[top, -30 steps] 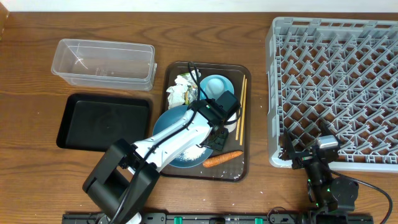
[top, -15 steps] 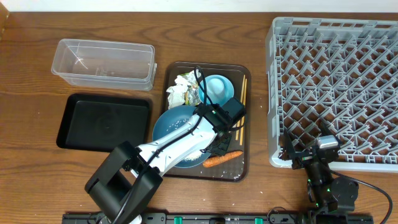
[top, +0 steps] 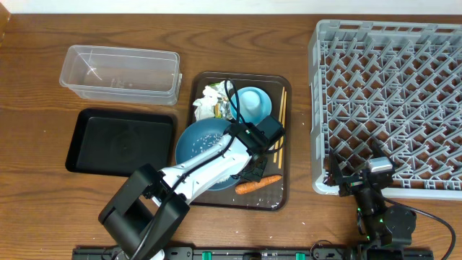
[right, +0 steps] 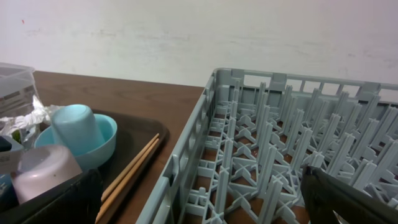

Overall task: Sort waste into correct bins and load items into the dishwasher rack
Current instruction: 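Lift the blue plate with the left gripper toward the black tray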

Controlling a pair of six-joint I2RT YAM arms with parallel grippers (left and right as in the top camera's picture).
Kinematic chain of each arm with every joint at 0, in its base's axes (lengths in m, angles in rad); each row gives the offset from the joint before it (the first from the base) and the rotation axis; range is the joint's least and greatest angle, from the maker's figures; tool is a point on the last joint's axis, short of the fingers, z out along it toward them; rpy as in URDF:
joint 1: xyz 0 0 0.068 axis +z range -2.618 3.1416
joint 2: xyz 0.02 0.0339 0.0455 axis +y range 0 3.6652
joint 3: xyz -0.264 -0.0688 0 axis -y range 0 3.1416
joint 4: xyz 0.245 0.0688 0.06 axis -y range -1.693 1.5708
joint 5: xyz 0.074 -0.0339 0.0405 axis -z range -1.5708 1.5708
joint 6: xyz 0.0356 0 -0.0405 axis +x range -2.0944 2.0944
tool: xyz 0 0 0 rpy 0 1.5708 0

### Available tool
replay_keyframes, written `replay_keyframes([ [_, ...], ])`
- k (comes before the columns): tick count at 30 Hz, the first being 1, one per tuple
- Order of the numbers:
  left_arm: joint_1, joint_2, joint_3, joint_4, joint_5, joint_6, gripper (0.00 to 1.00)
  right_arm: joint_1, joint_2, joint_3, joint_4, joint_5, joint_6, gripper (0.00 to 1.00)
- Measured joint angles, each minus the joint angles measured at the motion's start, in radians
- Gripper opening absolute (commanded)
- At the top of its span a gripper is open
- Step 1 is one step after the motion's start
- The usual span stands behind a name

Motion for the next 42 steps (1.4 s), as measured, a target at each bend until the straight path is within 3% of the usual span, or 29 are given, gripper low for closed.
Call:
replay_keyframes([
  [3, 0.0, 0.0, 0.0, 0.002, -0.003, 0.006, 0.06, 0.0, 0.0, 0.0, 0.0, 0.0, 0.0, 0.99],
  [11, -0.003, -0.015, 0.001, -0.023, -0.003, 0.005, 0.06, 0.0, 0.0, 0.0, 0.0, 0.0, 0.0, 0.99],
  [23, 0.004, -0.211, 0.007, -0.045, -0.011, 0.005, 0.06, 0.0, 0.0, 0.0, 0.0, 0.0, 0.0, 0.99],
  [32, 0.173, -0.387, 0.007, -0.066, -0.033, 0.01, 0.06, 0.0, 0.0, 0.0, 0.0, 0.0, 0.0, 0.99],
  [42, 0.317, -0.427, 0.007, -0.055, -0.039, 0.061, 0.06, 0.0, 0.0, 0.0, 0.0, 0.0, 0.0, 0.99],
])
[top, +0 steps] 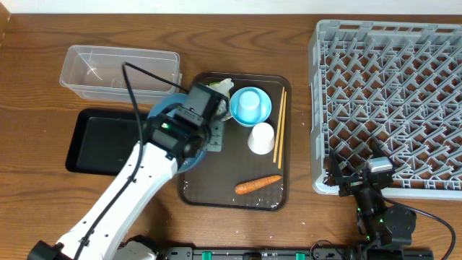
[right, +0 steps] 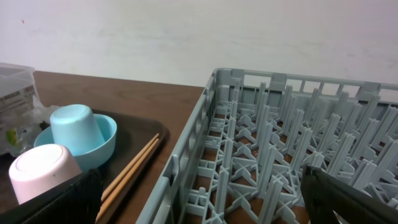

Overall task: Sort waste into correct bins and load items into the dishwasher rack
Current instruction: 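Lift the blue plate with the left gripper toward the black tray, then tilt the blue plate over the black tray to pour out rice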

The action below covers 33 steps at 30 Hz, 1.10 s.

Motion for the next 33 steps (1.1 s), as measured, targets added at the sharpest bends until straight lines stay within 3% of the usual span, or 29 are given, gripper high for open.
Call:
replay_keyframes([
  [9, 0.206, 0.0, 0.0, 0.098, 0.097, 0.005, 0.06, 0.0, 0.0, 0.0, 0.0, 0.0, 0.0, 0.99],
  [24, 0.631, 0.0, 0.0, 0.118, 0.641, 0.028, 0.06, 0.0, 0.0, 0.0, 0.0, 0.0, 0.0, 0.99],
  [33, 0.792, 0.0, 0.0, 0.077, 0.909, 0.084, 0.06, 0.0, 0.0, 0.0, 0.0, 0.0, 0.0, 0.99],
])
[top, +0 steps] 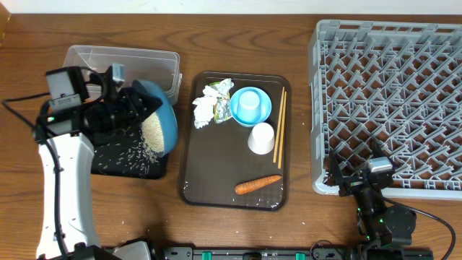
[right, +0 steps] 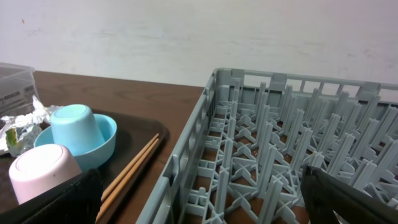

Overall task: Sort waste into correct bins and load items into the dishwasher rack
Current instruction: 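Tilt the blue plate over the black tray to pour out rice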

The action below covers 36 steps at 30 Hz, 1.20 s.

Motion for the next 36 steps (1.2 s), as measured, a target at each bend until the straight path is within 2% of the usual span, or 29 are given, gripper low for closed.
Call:
replay_keyframes([
  [9, 0.158, 0.0, 0.0, -0.051, 0.227, 0.037, 0.06, 0.0, 0.0, 0.0, 0.0, 0.0, 0.0, 0.99],
  [17, 0.288, 0.0, 0.0, -0.077, 0.348, 0.078, 0.06, 0.0, 0.0, 0.0, 0.0, 0.0, 0.0, 0.99],
  [30, 0.35, 0.0, 0.0, -0.1, 0.447, 0.1, 0.06, 0.0, 0.0, 0.0, 0.0, 0.0, 0.0, 0.99],
  [36, 0.388, 0.055, -0.003, -0.123, 0.518, 0.121, 0.06, 0.0, 0.0, 0.0, 0.0, 0.0, 0.0, 0.99],
])
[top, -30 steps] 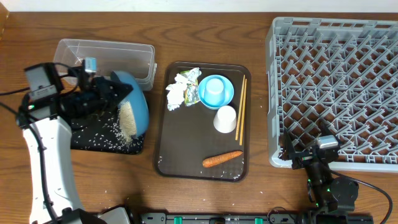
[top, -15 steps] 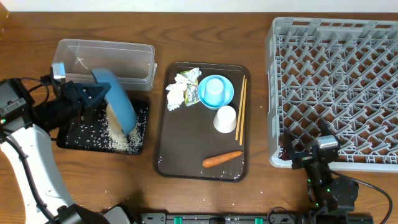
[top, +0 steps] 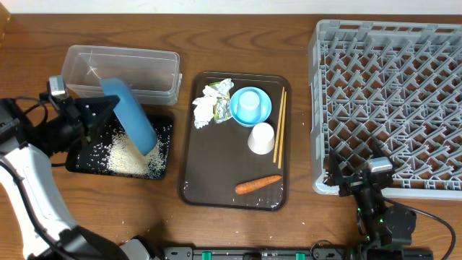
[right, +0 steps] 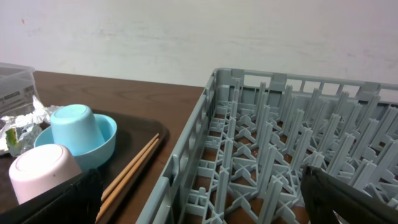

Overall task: Sort waste into correct bins and load items into the dishwasher rack
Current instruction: 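Tilt the blue plate over the black tray to pour out rice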

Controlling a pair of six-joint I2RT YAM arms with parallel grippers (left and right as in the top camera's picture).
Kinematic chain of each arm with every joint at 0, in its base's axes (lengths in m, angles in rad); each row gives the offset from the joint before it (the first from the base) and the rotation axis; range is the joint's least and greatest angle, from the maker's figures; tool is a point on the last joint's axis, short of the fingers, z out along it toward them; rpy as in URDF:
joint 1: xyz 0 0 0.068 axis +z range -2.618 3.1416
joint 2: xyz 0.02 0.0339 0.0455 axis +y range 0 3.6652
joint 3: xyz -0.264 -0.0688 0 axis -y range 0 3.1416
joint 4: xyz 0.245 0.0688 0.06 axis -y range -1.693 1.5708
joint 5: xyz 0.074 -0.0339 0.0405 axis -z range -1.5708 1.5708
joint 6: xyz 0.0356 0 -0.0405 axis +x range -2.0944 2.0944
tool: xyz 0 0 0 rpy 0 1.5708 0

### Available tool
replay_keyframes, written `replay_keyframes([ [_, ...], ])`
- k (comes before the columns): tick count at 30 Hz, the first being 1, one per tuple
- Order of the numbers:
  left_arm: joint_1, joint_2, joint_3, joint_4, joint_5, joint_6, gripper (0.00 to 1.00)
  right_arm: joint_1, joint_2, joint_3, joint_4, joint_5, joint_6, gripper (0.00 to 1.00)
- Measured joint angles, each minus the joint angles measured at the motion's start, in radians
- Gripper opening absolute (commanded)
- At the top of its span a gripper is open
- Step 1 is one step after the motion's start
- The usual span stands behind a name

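My left gripper (top: pixel 92 117) is shut on the rim of a large blue bowl (top: pixel 131 115), held on edge over the black tray (top: pixel 81 160). A heap of white rice (top: pixel 128 157) lies in that tray under the bowl. On the brown serving tray (top: pixel 216 191) are crumpled wrappers (top: pixel 211 102), a small blue bowl (top: pixel 261 115) with a blue cup (right: pixel 74 127) upside down in it, a white cup (top: pixel 261 138), chopsticks (top: pixel 280 119) and a carrot (top: pixel 258 184). My right gripper (right: pixel 199 208) rests open at the near edge of the grey dishwasher rack (top: pixel 390 101).
A clear plastic bin (top: pixel 119 69) stands behind the black tray. A few rice grains lie on the wooden table (top: pixel 155 222) in front of the black tray. The rack fills the right side of the table.
The left arm has shifted left and the blue bowl is tipped further onto its edge. The rice that was inside the bowl now lies in the black tray. The right arm has not moved.
My left gripper was at the large blue bowl on the brown tray. Then the bowl was at the tray's left edge, off the tray. Then it was tilted over the black tray with rice in it, and now the rice lies in that tray.
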Motion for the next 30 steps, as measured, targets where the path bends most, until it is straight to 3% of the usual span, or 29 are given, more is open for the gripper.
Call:
replay_keyframes([
  [15, 0.084, 0.043, -0.019, -0.064, 0.072, 0.108, 0.06, 0.0, 0.0, 0.0, 0.0, 0.0, 0.0, 0.99],
  [25, 0.088, 0.04, -0.019, -0.19, -0.001, 0.171, 0.06, 0.0, 0.0, 0.0, 0.0, 0.0, 0.0, 0.99],
  [30, 0.066, -0.003, -0.02, -0.137, -0.042, 0.195, 0.06, 0.0, 0.0, 0.0, 0.0, 0.0, 0.0, 0.99],
])
